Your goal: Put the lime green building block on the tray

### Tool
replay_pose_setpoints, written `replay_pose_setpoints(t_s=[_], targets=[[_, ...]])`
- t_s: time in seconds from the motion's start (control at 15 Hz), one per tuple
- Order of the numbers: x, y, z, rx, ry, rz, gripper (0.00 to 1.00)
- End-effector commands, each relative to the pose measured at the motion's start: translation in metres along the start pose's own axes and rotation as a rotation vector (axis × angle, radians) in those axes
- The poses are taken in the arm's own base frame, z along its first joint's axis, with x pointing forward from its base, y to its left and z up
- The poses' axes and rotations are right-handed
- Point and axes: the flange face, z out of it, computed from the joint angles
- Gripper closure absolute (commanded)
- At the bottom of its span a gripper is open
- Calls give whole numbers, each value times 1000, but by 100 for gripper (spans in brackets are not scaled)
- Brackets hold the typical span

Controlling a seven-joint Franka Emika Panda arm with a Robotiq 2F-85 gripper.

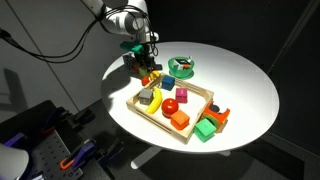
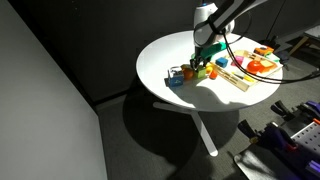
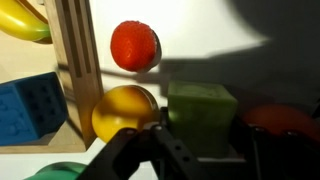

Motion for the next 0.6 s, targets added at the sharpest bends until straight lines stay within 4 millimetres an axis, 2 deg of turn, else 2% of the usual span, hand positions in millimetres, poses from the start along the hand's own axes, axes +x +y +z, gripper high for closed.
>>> replay_pose_setpoints(t_s=[0.0,0.53], targets=[[3,4,-28,-14,-20,21,71],[4,27,-66,-34,-54,60,71]])
